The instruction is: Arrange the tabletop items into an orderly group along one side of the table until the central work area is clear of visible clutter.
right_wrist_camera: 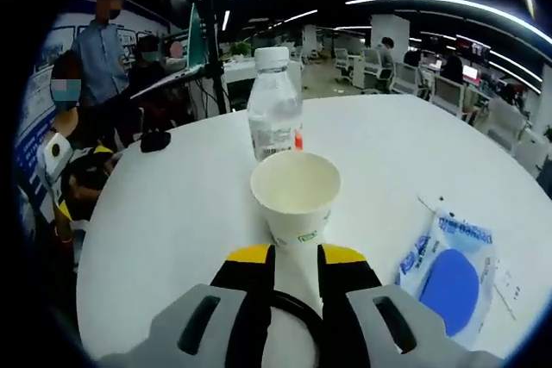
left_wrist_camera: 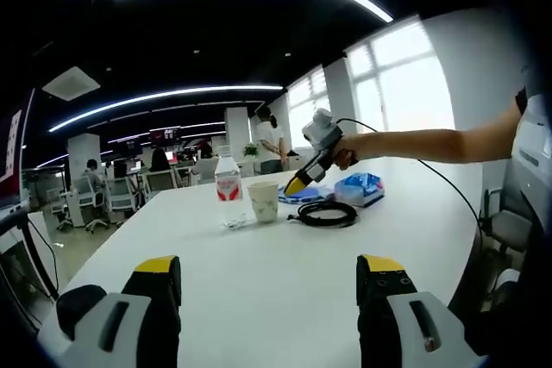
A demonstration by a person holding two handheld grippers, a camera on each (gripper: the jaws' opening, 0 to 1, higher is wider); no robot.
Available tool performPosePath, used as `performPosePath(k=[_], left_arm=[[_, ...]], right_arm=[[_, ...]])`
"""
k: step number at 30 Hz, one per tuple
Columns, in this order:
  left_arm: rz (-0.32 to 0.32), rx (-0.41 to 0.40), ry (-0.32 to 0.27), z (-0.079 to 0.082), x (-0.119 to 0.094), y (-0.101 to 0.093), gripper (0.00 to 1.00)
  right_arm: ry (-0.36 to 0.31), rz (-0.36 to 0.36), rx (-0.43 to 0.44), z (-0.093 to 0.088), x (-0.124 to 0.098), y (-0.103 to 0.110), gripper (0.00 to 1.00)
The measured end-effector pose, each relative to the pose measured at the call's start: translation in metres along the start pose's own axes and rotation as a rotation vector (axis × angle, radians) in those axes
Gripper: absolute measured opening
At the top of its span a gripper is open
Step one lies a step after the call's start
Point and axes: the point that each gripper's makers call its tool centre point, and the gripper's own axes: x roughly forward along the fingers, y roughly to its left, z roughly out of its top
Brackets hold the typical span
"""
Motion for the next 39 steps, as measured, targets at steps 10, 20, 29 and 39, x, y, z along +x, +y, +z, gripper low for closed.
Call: performPosePath(k=[10, 20, 29, 39], left_arm=[[0.0, 0.0, 0.008, -0.002, 0.003, -0.001, 0.83], [0.003, -0.002, 0.011, -0.003, 0.004, 0.001, 0.83], [0.007, -0.006, 0.012, -0.005, 0.002, 0.002, 0.83], [-0.003, 0.001, 0.006, 0.0, 0.003, -0.007, 0.83]], right_arm=[[-0.022, -0.004, -0.001, 0.003, 0.006, -0.004, 0.18], [-0.034, 0.011, -0.027, 0.009, 0.016, 0.004, 0.18], [-0.023, 0.018, -0.036, 0.005, 0.017, 0.01, 0.19], [-0.034, 0.006, -0.035, 0.001, 0.002, 0.009, 0.2]])
